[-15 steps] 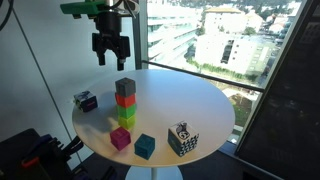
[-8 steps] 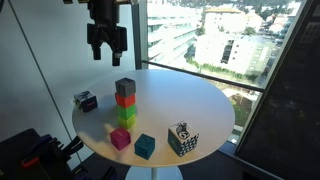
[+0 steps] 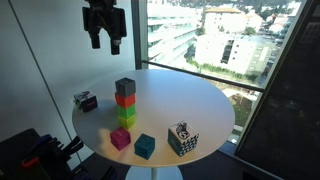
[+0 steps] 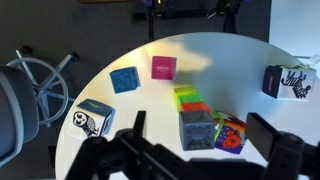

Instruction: Pick up the gray block and put it on the orange block

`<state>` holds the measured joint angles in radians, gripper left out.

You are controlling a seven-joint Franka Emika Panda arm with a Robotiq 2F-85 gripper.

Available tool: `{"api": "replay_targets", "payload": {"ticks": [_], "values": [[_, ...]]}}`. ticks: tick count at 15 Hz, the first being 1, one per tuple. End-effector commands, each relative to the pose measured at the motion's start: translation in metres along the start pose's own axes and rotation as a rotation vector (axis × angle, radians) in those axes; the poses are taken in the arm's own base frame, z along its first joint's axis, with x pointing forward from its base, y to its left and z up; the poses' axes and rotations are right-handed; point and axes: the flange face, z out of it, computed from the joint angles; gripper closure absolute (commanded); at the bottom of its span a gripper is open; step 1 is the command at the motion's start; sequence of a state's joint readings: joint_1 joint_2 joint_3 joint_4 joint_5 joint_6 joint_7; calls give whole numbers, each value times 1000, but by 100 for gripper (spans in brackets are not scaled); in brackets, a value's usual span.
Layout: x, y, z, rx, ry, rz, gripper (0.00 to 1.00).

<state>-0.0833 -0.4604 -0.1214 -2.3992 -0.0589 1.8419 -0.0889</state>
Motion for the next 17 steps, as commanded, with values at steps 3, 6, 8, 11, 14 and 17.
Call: {"api": "replay_targets", "payload": {"ticks": [3,6,8,11,14,17], "values": [[-19,7,-19,17,61,-16,0],[-13,4,-18,6,49,-2,0],[-14,4,-18,8,51,-3,0],[-14,4,-18,8,50,-3,0],[-14,4,-17,8,49,-3,0],[-14,4,-17,8,49,-3,0]]}}
